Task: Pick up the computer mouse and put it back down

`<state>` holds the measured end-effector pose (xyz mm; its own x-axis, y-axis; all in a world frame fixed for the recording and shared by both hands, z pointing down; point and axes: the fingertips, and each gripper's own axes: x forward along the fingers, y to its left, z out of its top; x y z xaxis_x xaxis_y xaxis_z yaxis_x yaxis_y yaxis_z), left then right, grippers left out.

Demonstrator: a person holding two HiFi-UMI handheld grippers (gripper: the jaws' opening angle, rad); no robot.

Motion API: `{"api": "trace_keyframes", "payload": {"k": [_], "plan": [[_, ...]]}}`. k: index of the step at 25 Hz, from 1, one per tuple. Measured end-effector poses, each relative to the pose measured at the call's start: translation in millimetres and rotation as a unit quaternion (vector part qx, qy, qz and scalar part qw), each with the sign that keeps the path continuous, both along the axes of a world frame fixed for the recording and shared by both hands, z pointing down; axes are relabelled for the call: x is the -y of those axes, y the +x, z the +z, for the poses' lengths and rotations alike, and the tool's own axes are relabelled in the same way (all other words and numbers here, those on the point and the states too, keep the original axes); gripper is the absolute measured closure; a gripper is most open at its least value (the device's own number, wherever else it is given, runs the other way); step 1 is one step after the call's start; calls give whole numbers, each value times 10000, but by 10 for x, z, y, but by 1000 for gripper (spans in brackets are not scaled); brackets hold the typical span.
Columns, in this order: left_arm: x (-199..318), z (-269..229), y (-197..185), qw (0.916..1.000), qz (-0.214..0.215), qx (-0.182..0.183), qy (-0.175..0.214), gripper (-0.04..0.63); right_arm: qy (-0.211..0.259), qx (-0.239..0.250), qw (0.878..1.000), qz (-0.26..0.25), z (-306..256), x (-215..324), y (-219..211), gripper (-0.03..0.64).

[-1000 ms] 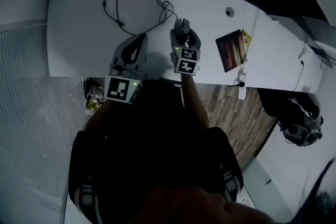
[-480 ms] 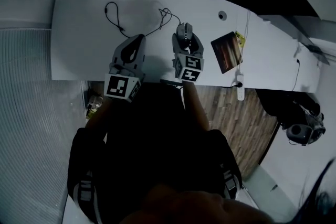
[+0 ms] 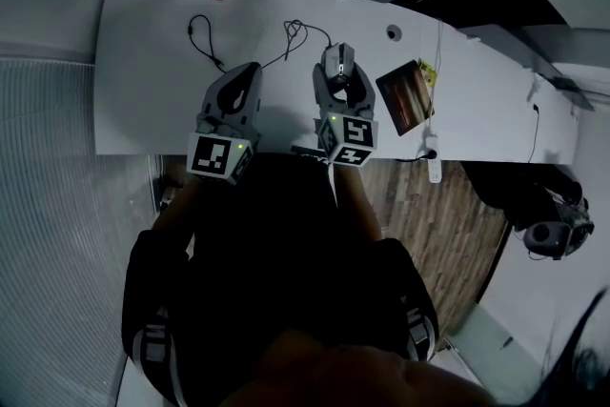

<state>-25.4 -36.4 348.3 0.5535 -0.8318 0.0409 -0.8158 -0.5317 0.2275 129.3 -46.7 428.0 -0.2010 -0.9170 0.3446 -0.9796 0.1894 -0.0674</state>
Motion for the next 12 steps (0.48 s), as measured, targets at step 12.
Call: {"api": "trace_keyframes", "payload": {"k": [12], "plan": [[-36,-9,46,10000,-83,-48,-2,591,719,262,9970,-101,-523,-217,-131,325]]}}
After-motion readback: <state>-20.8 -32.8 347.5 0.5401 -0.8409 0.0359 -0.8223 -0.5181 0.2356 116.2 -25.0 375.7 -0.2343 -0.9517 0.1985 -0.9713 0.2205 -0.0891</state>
